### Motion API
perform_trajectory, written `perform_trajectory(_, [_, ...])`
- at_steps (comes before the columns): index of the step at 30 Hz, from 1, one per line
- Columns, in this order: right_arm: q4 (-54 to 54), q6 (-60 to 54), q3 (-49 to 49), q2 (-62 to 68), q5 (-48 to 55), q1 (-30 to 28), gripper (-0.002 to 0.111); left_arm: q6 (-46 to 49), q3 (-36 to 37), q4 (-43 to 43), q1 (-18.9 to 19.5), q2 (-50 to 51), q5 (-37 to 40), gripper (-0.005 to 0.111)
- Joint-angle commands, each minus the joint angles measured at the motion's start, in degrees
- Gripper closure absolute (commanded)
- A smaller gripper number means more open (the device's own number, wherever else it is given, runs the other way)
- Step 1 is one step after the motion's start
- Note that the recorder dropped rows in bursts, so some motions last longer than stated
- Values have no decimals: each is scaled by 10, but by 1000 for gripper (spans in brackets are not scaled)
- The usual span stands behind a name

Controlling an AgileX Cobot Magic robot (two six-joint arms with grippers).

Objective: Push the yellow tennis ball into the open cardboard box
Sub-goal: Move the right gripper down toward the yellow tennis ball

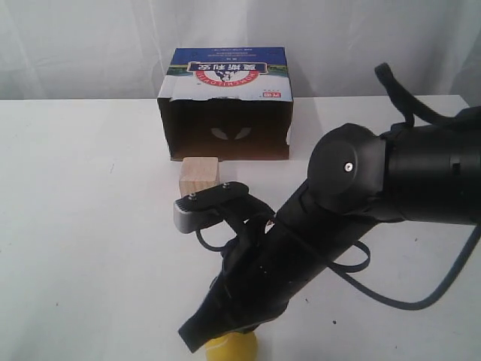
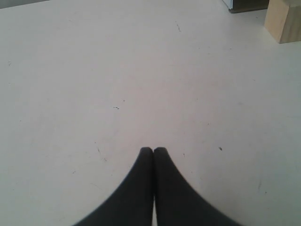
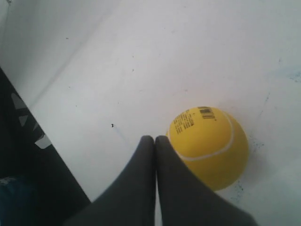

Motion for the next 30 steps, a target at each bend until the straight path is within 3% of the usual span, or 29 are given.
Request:
perform_trajectory(1, [-9,0,2,0,4,1,108,0,2,-3,-2,-3,-1,107])
perform_trajectory(11, [-6,-27,2,0,46,1,108,0,2,-3,-2,-3,-1,107])
perform_trajectory(30, [-6,-41,2,77,32,1,108,0,2,-3,-2,-3,-1,107])
